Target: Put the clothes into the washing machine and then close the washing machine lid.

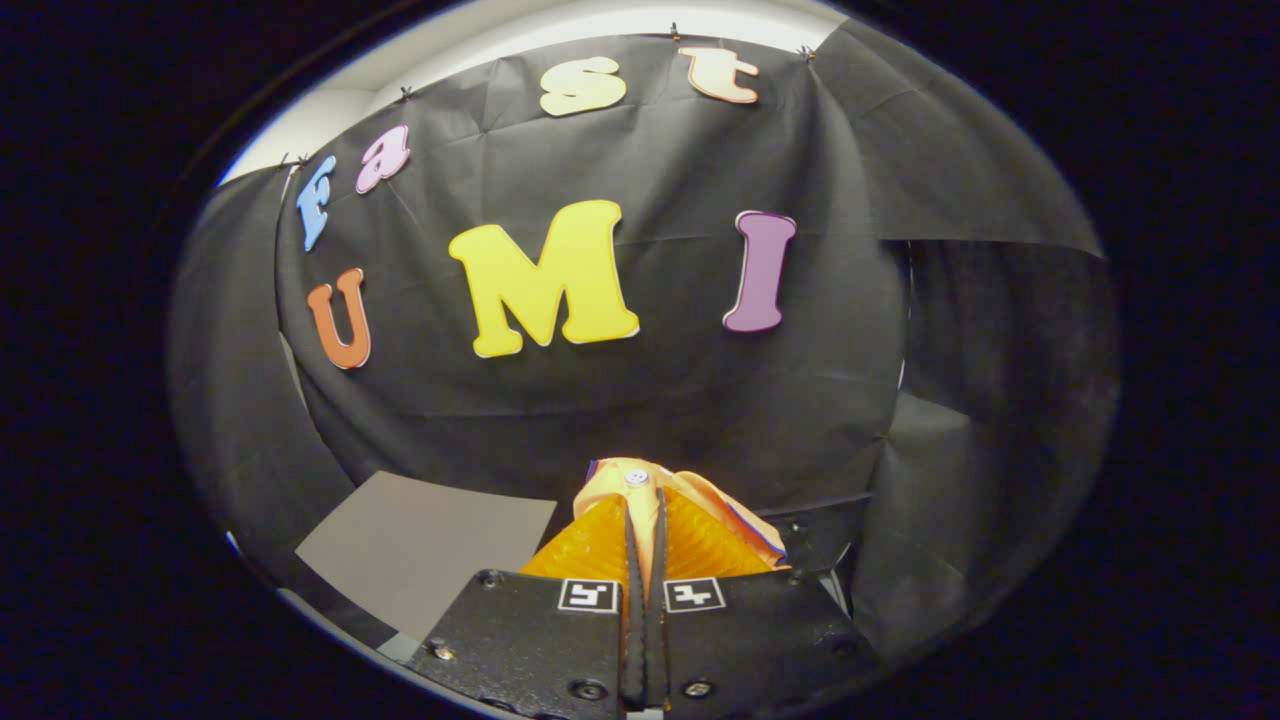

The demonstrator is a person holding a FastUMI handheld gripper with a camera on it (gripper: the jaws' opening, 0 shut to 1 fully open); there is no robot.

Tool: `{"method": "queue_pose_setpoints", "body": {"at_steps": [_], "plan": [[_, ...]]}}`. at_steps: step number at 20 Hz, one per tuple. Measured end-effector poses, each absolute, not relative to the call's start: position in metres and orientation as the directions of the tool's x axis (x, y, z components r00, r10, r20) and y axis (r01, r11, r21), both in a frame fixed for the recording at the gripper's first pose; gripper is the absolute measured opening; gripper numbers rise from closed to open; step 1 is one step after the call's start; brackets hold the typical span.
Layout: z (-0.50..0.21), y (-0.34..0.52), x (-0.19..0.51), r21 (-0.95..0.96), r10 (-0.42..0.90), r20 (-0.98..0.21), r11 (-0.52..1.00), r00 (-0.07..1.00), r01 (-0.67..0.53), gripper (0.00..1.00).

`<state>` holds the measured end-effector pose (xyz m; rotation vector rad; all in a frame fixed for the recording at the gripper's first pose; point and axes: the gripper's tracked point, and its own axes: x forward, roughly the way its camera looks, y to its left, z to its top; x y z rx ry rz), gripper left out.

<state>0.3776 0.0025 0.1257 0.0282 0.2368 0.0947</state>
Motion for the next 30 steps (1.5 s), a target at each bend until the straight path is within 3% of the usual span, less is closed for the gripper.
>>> {"method": "queue_pose_setpoints", "body": {"at_steps": [19,30], "plan": [[-0.033,-0.031,0.398,-0.026,0.034,-0.478,0.998,0.878,-0.053,0.04],[-0.086,-0.042,0.415,-0.019,-0.008,-0.548,1.0,0.837,-0.003,0.04]]}}
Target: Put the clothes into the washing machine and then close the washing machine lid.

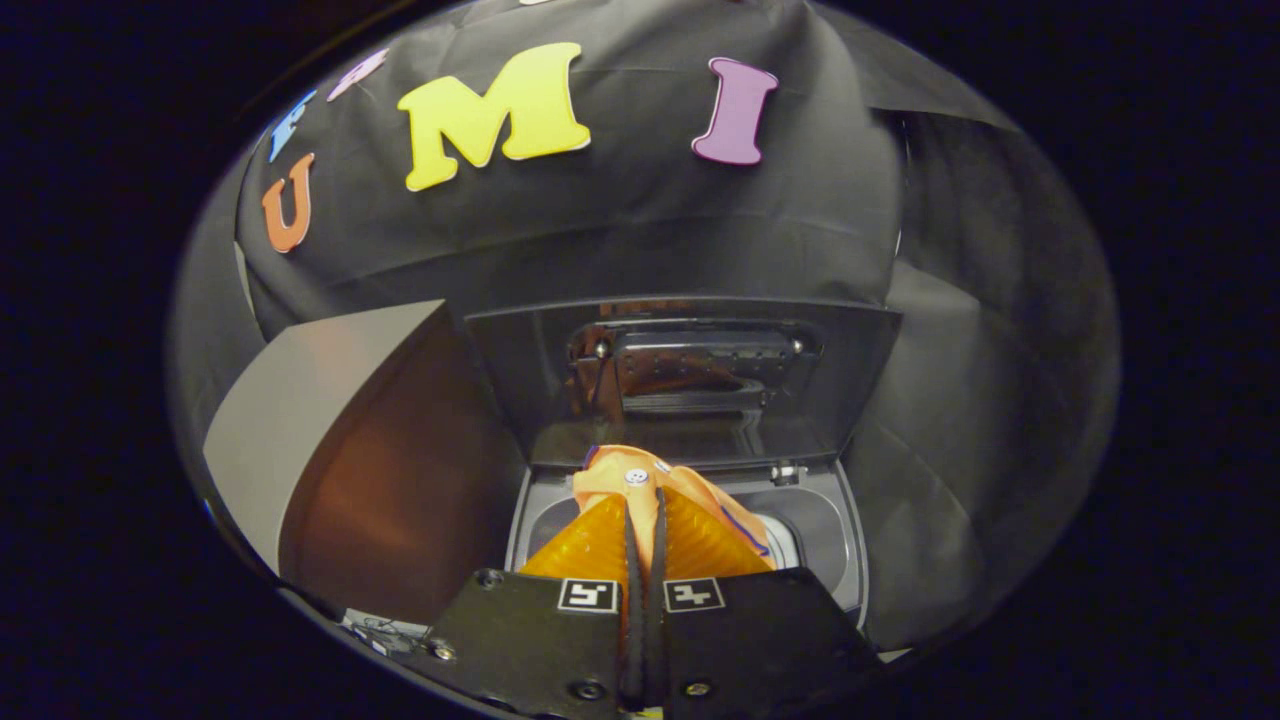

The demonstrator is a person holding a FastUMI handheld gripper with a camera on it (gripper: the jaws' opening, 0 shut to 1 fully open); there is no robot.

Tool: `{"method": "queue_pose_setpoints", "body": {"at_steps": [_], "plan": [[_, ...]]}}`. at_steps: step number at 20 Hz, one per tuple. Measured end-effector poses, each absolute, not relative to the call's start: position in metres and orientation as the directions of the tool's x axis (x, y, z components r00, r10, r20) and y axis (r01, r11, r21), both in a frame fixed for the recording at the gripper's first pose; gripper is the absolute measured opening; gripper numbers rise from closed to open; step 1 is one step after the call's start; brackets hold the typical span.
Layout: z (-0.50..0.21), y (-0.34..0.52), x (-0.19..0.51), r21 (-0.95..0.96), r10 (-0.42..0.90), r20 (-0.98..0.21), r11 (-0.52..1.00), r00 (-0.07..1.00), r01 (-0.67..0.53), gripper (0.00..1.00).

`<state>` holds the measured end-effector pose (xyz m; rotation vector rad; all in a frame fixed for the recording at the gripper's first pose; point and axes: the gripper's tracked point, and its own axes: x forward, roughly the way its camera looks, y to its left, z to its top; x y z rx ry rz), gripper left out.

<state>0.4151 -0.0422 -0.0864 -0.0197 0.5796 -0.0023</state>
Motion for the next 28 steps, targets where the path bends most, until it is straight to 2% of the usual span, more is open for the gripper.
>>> {"method": "queue_pose_setpoints", "body": {"at_steps": [12,20,21,24,28], "plan": [[-0.142,-0.068,0.441,-0.03,-0.086,-0.66,0.996,0.746,0.088,0.04],[-0.158,-0.083,0.449,0.004,-0.102,-0.694,0.989,0.712,0.145,0.04],[-0.162,-0.081,0.447,0.016,-0.095,-0.703,0.989,0.705,0.15,0.13],[-0.159,-0.088,0.448,0.006,-0.114,-0.699,0.986,0.706,0.164,0.86],[-0.147,-0.091,0.447,-0.021,-0.129,-0.671,0.988,0.73,0.155,0.85]]}}
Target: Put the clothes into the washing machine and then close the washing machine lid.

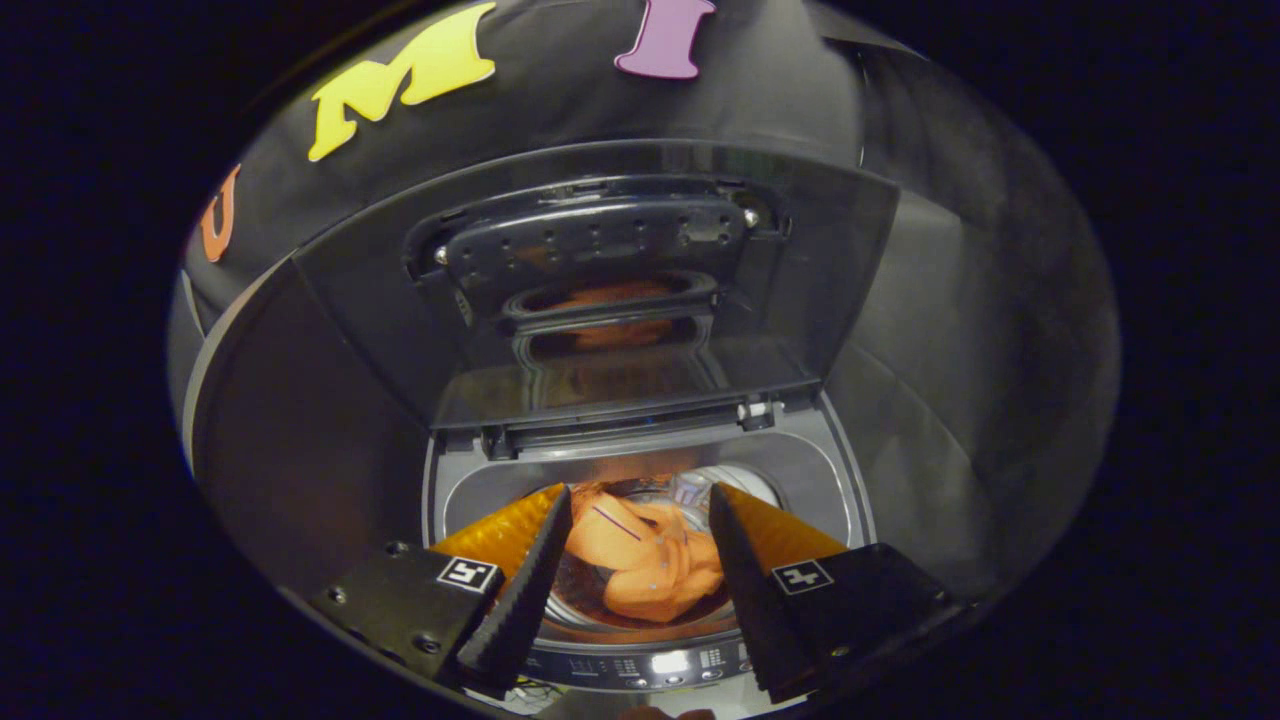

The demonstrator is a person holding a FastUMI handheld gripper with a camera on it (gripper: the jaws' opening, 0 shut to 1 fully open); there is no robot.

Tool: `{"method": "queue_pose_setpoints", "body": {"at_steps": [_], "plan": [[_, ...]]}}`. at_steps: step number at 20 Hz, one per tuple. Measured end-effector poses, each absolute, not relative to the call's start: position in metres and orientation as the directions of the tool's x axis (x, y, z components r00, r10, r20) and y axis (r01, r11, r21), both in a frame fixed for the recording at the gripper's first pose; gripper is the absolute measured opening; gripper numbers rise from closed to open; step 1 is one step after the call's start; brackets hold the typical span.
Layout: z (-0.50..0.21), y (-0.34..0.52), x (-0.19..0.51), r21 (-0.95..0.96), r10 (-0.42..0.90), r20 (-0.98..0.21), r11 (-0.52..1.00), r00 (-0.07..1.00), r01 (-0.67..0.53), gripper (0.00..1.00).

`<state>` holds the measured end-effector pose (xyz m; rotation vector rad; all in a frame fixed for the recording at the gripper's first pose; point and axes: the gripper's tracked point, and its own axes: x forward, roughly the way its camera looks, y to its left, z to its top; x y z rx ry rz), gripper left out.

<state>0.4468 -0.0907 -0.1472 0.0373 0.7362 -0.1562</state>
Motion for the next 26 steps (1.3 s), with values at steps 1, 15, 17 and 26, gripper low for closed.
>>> {"method": "queue_pose_setpoints", "body": {"at_steps": [1,15,17,26], "plan": [[-0.142,-0.09,0.448,-0.022,-0.127,-0.659,0.988,0.741,0.15,0.85],[0.03,-0.087,0.461,0.0,-0.092,-0.399,0.995,0.912,0.1,0.88],[0.052,-0.085,0.471,0.013,-0.085,-0.373,0.995,0.924,0.097,0.89],[0.051,-0.056,0.55,0.03,0.002,-0.416,0.999,0.909,0.012,0.9]]}}
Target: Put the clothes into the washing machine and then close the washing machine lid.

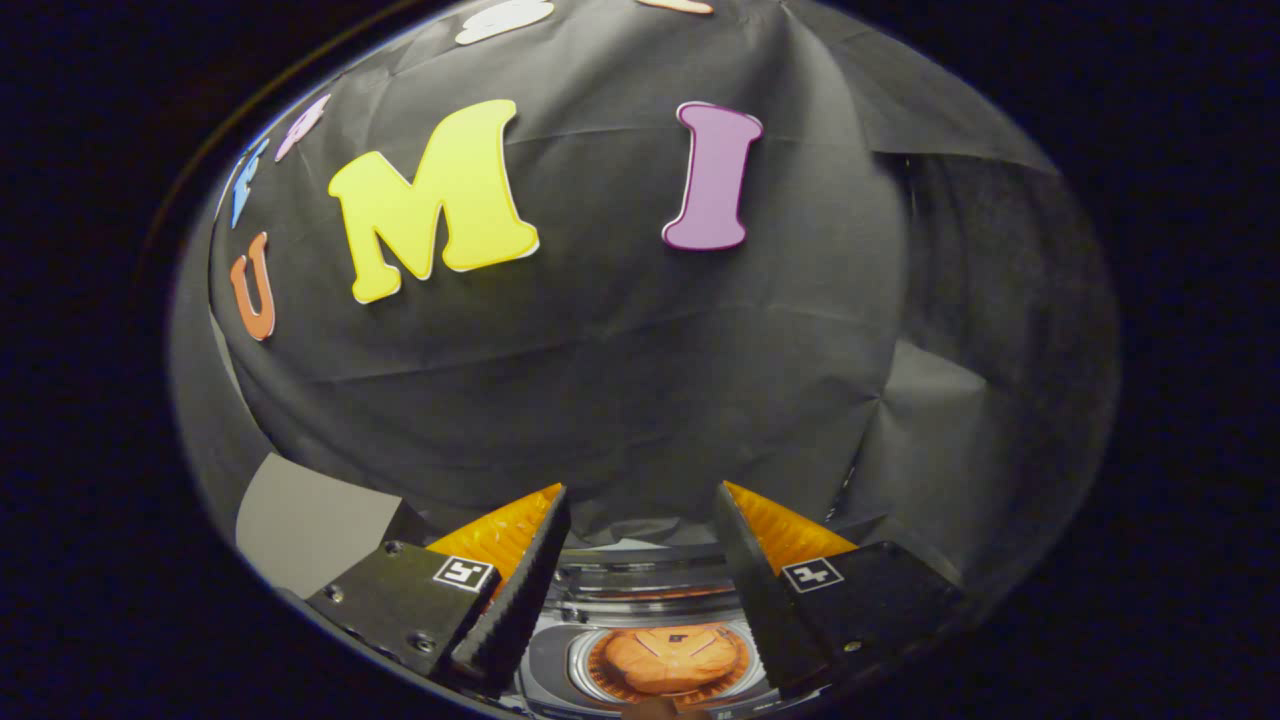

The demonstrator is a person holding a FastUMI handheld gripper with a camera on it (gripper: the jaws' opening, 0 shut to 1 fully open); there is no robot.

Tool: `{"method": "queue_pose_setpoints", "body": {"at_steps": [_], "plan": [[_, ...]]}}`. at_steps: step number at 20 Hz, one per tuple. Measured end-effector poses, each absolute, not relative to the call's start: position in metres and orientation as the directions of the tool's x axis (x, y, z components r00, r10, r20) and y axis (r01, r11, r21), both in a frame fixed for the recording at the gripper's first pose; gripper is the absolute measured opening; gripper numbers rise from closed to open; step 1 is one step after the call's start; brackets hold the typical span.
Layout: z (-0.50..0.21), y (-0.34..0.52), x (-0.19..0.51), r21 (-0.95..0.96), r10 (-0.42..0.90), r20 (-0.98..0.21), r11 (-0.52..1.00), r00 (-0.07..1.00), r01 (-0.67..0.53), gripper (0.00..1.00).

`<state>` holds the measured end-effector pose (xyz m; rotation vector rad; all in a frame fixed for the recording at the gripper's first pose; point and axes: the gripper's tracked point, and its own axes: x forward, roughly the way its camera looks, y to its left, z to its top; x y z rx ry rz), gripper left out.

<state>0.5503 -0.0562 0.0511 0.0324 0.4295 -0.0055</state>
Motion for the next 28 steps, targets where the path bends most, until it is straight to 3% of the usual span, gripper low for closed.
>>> {"method": "queue_pose_setpoints", "body": {"at_steps": [12,17,24,28], "plan": [[-0.022,-0.041,0.623,-0.061,-0.045,-0.51,0.998,0.859,0.016,0.9],[-0.022,-0.04,0.615,-0.082,-0.023,-0.458,0.996,0.889,-0.016,0.92],[-0.025,-0.037,0.601,-0.088,-0.017,-0.507,0.996,0.862,-0.032,0.92],[-0.022,-0.037,0.591,-0.089,0.001,-0.471,0.995,0.882,-0.048,0.92]]}}
